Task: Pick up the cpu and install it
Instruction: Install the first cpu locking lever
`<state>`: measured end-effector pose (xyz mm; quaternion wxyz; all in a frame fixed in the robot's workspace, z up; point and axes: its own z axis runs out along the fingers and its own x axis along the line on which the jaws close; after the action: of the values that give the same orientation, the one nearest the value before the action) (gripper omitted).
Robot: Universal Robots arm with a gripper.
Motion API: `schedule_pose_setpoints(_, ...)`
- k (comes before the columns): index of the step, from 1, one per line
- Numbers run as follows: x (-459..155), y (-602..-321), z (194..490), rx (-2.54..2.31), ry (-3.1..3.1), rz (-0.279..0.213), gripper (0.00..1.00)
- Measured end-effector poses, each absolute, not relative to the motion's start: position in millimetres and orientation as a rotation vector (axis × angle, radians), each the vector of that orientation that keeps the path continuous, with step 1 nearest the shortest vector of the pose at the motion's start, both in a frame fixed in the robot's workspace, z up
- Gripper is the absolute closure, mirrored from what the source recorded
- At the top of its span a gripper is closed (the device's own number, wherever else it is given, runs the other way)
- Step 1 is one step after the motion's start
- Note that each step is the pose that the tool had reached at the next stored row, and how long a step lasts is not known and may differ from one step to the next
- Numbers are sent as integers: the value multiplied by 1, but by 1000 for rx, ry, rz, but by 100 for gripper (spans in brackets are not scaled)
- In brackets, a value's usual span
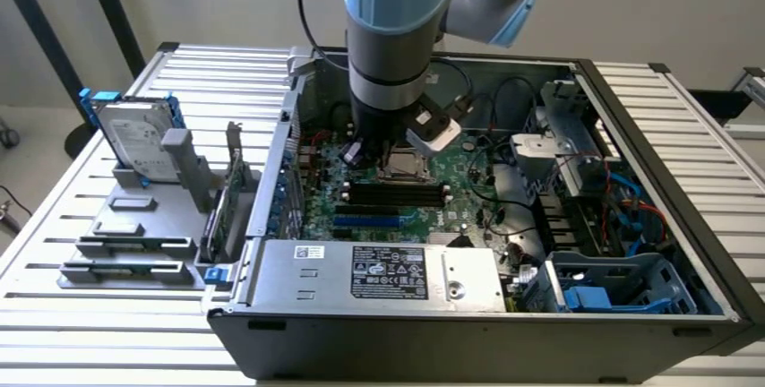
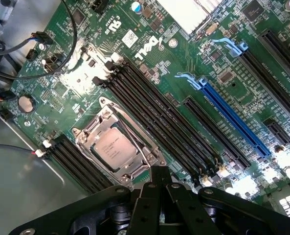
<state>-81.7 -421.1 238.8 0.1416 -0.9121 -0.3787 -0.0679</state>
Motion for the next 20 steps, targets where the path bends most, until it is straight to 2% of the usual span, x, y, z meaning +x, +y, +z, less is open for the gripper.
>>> schedule_pose_setpoints(20, -86, -414, 214, -2632, -1091, -189, 89)
